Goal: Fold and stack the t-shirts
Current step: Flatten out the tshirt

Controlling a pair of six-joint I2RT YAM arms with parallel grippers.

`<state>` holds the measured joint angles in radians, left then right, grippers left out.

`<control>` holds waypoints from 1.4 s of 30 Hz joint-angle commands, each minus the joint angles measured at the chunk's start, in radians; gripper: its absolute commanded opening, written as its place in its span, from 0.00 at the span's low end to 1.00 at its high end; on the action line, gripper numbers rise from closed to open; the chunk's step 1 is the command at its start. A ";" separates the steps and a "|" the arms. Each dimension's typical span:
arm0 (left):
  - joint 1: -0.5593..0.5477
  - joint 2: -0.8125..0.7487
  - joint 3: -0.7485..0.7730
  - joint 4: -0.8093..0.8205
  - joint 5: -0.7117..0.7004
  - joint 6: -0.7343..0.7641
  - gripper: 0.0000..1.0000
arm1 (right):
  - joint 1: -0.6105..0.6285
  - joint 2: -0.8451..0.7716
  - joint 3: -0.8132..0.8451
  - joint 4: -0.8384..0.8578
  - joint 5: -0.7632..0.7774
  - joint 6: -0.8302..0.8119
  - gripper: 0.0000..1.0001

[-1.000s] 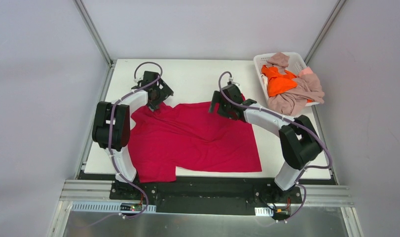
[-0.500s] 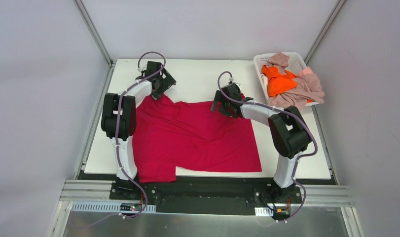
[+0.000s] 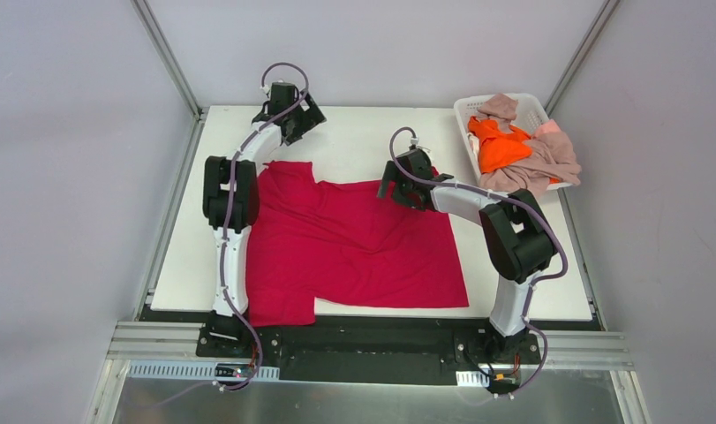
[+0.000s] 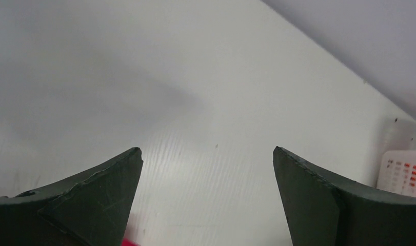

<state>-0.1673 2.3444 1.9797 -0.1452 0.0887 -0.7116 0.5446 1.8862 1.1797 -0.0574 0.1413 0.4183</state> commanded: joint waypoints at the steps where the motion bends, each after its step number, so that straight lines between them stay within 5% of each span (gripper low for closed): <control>1: -0.026 -0.251 -0.156 -0.036 -0.035 0.137 0.99 | -0.007 0.019 -0.036 -0.059 -0.031 0.014 0.96; 5: -0.037 -0.455 -0.414 -0.057 -0.074 0.126 0.99 | -0.007 0.001 -0.035 -0.059 -0.026 0.015 0.96; 11: -0.037 -0.487 -0.590 -0.079 -0.141 0.058 0.99 | -0.007 -0.004 -0.050 -0.059 -0.044 0.013 0.96; 26: -0.003 -0.282 -0.456 -0.097 -0.233 0.037 0.99 | -0.007 0.002 -0.054 -0.058 -0.052 0.004 0.96; 42: 0.009 -0.017 0.016 -0.120 -0.136 0.160 0.99 | -0.007 -0.029 -0.047 -0.070 -0.027 0.006 0.96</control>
<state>-0.1699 2.3291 1.9408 -0.2413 -0.0967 -0.6106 0.5388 1.8736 1.1610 -0.0372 0.1162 0.4175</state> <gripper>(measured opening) 0.990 0.960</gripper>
